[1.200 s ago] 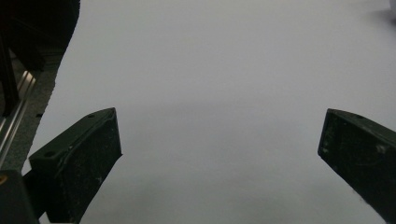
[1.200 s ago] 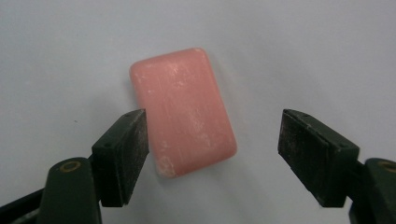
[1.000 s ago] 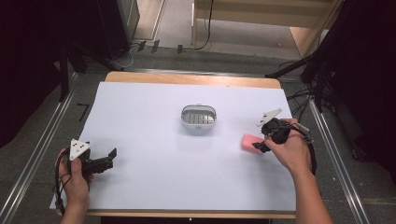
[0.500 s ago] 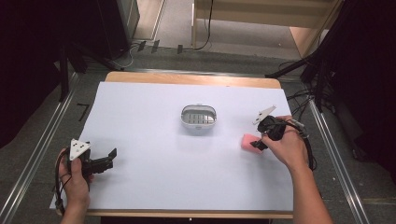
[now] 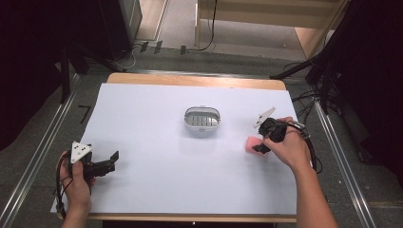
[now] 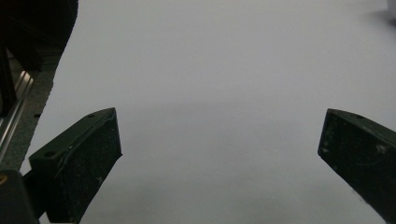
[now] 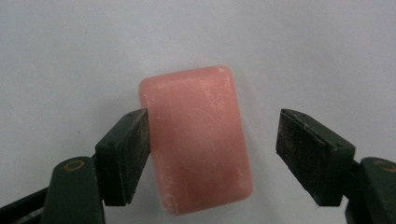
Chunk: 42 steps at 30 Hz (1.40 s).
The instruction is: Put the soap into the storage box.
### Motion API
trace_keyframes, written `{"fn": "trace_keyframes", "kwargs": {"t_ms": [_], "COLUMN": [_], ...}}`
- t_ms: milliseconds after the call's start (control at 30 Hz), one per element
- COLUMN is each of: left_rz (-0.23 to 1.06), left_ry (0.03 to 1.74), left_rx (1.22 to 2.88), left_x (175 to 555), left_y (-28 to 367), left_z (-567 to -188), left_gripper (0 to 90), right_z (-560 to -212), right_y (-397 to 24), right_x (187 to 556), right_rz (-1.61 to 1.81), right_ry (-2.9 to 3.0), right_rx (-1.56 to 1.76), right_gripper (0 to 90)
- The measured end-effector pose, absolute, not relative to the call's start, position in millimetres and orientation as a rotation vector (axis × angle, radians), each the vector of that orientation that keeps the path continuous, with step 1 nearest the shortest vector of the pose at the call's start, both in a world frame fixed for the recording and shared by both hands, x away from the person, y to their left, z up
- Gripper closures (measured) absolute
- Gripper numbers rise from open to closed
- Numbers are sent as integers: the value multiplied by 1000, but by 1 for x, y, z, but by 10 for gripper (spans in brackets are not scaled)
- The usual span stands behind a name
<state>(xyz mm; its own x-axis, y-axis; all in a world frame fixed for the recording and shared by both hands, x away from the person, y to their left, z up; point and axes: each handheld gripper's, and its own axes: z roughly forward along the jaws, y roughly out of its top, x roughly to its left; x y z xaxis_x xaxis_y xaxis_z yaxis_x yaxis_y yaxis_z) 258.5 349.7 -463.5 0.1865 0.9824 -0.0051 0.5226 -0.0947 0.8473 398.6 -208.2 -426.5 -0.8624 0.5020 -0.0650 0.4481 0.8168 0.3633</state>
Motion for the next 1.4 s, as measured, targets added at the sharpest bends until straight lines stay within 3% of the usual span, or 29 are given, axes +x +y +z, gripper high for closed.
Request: {"fn": "trace_keyframes", "kwargs": {"t_ms": [700, 1400], "left_rz": [782, 778], "left_ry": [1428, 1428], "left_rx": [1721, 1719], "left_x": [258, 259], "left_y": [350, 350], "left_z": [-463, -463], "left_gripper": [0, 0], "right_z": [-437, -443], "right_y": [-204, -200], "right_x": [402, 404], "right_rz": [423, 383], "right_ry": [2941, 2948], "right_rx": [723, 707], "right_gripper": [376, 385]}}
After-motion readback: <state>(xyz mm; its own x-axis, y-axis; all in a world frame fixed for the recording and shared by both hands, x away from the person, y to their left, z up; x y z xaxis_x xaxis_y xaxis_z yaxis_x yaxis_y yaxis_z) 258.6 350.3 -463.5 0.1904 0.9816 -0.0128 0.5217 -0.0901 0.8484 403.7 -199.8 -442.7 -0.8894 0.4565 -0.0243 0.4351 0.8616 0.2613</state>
